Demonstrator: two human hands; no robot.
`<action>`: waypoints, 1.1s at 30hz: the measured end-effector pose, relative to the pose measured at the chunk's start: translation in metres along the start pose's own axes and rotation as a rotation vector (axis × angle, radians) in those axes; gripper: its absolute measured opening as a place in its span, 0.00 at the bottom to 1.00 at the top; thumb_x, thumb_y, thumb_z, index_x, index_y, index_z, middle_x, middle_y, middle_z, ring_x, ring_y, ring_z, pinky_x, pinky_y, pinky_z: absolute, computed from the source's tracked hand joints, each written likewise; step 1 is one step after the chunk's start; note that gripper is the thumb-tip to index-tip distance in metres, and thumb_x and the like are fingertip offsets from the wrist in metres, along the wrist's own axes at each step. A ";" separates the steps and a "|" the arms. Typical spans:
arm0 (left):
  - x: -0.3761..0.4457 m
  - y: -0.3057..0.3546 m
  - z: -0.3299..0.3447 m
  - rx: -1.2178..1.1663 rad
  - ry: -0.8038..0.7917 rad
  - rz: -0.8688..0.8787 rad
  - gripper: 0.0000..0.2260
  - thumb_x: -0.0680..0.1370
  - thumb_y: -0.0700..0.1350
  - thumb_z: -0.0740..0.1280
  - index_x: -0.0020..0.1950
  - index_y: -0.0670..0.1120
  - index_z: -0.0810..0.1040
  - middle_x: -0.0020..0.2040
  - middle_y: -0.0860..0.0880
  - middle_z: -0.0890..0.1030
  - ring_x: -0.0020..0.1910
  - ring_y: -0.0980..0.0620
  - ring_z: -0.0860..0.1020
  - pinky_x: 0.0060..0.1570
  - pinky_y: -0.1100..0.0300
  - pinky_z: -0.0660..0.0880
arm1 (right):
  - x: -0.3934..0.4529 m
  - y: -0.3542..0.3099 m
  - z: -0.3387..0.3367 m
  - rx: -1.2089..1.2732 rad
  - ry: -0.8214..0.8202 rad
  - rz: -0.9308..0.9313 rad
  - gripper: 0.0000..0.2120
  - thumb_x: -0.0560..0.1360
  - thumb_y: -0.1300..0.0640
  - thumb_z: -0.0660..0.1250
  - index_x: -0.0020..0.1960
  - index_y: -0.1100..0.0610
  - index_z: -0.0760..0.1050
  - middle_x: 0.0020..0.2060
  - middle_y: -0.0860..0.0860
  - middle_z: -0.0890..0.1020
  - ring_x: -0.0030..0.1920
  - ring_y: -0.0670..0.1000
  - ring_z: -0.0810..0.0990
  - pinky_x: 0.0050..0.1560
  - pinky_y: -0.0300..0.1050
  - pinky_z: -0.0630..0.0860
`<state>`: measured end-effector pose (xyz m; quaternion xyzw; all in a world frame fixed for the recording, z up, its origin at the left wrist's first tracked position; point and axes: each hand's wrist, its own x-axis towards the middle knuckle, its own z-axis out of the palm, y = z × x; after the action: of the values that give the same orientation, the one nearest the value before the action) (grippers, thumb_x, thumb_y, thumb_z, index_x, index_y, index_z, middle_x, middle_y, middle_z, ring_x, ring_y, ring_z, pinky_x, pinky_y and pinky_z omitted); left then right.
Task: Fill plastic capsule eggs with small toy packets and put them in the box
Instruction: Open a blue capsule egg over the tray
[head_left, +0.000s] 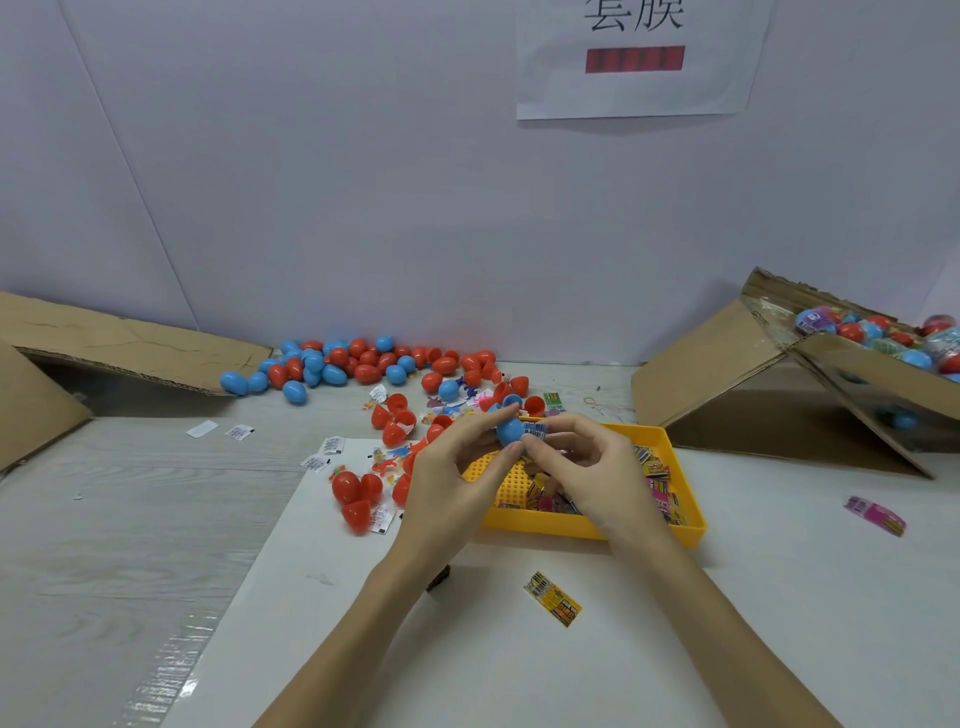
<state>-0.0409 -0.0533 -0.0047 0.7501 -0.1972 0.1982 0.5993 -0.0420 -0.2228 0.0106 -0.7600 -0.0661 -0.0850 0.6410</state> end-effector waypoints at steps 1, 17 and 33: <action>-0.001 0.001 0.001 0.004 -0.006 0.016 0.19 0.79 0.43 0.73 0.70 0.50 0.79 0.61 0.56 0.83 0.61 0.54 0.81 0.58 0.60 0.80 | 0.000 -0.002 -0.001 0.030 -0.009 0.011 0.12 0.75 0.51 0.75 0.57 0.53 0.82 0.45 0.50 0.88 0.46 0.49 0.88 0.43 0.42 0.84; -0.002 0.010 0.007 0.141 0.062 0.226 0.21 0.83 0.43 0.66 0.76 0.48 0.72 0.62 0.62 0.77 0.64 0.56 0.76 0.61 0.69 0.72 | -0.008 -0.021 0.003 0.795 -0.213 0.474 0.19 0.73 0.56 0.76 0.61 0.65 0.83 0.57 0.62 0.86 0.54 0.57 0.87 0.46 0.44 0.84; -0.004 0.010 0.006 0.091 0.115 0.210 0.12 0.82 0.38 0.66 0.64 0.43 0.82 0.57 0.51 0.83 0.59 0.52 0.80 0.56 0.62 0.77 | -0.015 -0.027 0.007 0.892 -0.214 0.603 0.20 0.74 0.55 0.76 0.61 0.66 0.80 0.56 0.64 0.85 0.56 0.59 0.87 0.51 0.47 0.85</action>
<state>-0.0489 -0.0608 0.0007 0.7392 -0.2309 0.3110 0.5510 -0.0622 -0.2113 0.0320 -0.4044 0.0601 0.2165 0.8866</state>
